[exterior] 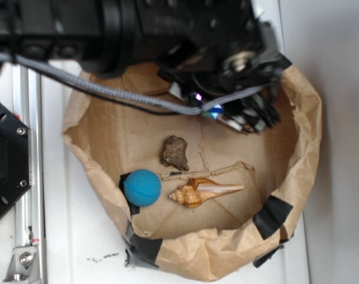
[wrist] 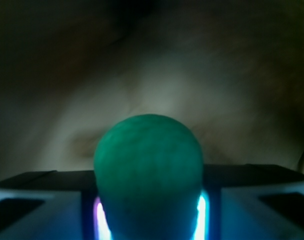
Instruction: Grab the green ball.
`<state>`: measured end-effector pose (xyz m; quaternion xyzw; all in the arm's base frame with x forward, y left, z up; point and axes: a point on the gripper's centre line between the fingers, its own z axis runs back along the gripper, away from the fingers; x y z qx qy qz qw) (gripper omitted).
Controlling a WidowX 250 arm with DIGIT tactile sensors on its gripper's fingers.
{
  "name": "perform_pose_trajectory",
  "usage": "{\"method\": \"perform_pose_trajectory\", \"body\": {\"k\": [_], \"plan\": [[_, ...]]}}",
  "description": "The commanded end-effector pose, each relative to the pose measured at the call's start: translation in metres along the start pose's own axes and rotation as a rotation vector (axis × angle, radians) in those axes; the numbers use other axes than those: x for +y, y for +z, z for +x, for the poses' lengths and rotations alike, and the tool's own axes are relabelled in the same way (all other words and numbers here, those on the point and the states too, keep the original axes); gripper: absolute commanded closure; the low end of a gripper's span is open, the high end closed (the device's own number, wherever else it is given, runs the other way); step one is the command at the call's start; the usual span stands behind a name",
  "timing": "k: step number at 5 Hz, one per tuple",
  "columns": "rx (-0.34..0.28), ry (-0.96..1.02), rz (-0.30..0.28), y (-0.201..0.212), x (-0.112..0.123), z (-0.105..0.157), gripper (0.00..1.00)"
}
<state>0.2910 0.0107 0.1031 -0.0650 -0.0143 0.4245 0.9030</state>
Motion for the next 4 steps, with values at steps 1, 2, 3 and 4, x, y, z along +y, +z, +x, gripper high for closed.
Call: {"method": "perform_pose_trajectory", "body": {"k": [1,2,3,4], "plan": [[0.138,-0.461,-0.080,0.053,0.021,-0.039,1.00],[-0.085,-0.481,0.001,0.057,0.043,-0.037,1.00],[-0.154,-0.459,0.026,0.064,0.048,-0.030,1.00],[-0.125,-0.450,0.027,0.063,0.045,-0.028,1.00]]}}
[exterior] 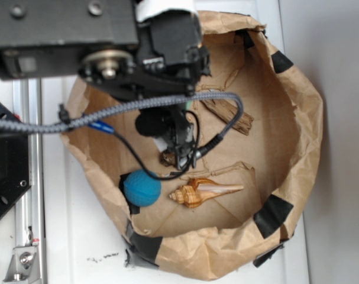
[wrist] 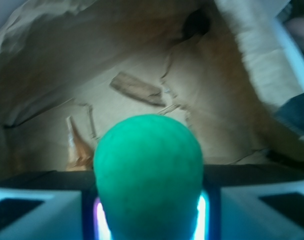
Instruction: Grab the green ball.
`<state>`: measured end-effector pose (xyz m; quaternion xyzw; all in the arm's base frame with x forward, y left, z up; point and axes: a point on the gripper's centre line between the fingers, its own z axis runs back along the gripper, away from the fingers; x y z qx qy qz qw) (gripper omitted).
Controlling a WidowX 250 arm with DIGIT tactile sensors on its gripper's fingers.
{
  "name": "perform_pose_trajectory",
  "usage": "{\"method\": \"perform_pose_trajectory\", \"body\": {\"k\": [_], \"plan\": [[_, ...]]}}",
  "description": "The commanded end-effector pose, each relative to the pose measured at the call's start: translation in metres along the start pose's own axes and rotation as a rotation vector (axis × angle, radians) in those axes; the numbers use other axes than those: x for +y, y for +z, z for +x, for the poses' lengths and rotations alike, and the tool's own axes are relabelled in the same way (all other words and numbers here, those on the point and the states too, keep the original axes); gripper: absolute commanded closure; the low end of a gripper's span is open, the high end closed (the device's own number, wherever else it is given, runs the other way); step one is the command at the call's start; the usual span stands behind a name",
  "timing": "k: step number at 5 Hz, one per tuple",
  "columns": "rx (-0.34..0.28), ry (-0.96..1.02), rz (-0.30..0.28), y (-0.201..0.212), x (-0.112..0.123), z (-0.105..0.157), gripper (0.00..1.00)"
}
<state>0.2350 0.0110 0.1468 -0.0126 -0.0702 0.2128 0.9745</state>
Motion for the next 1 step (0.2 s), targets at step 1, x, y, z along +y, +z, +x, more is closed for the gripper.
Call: {"method": "perform_pose_trajectory", "body": {"k": [1], "plan": [[-0.001,0.025,-0.024,0.0124,0.0101,0.0090,1.00]]}}
